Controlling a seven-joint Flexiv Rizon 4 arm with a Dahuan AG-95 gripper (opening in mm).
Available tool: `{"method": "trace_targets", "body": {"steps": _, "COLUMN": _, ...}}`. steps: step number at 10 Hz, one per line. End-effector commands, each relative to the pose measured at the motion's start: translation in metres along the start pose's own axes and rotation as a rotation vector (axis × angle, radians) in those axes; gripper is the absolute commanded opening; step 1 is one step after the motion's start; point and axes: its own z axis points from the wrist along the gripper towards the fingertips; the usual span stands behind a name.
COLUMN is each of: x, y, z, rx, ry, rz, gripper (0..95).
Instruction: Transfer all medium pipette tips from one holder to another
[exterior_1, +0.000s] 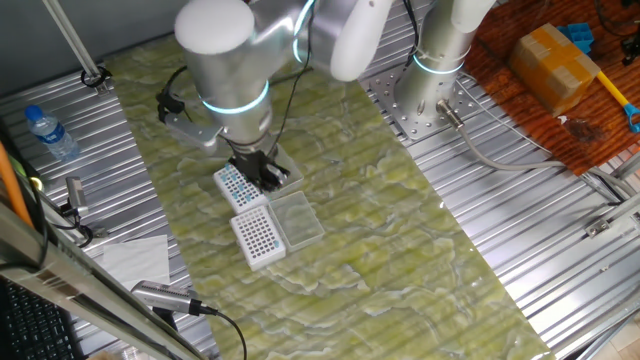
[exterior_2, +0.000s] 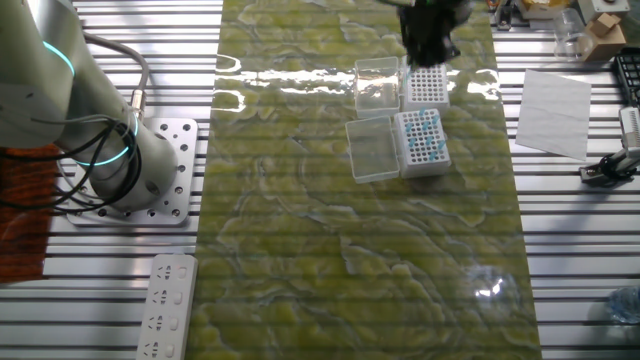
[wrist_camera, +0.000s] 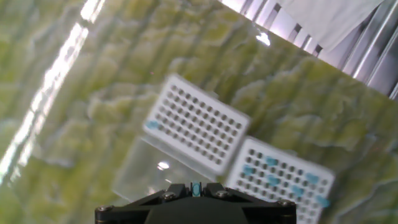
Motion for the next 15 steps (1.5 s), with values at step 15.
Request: {"method": "trace_targets", "body": {"steps": 15, "x": -0.035, "y": 0.024, "z": 0.022, "rx": 0.025, "ry": -0.058, "rz": 0.039, "gripper": 0.0}}
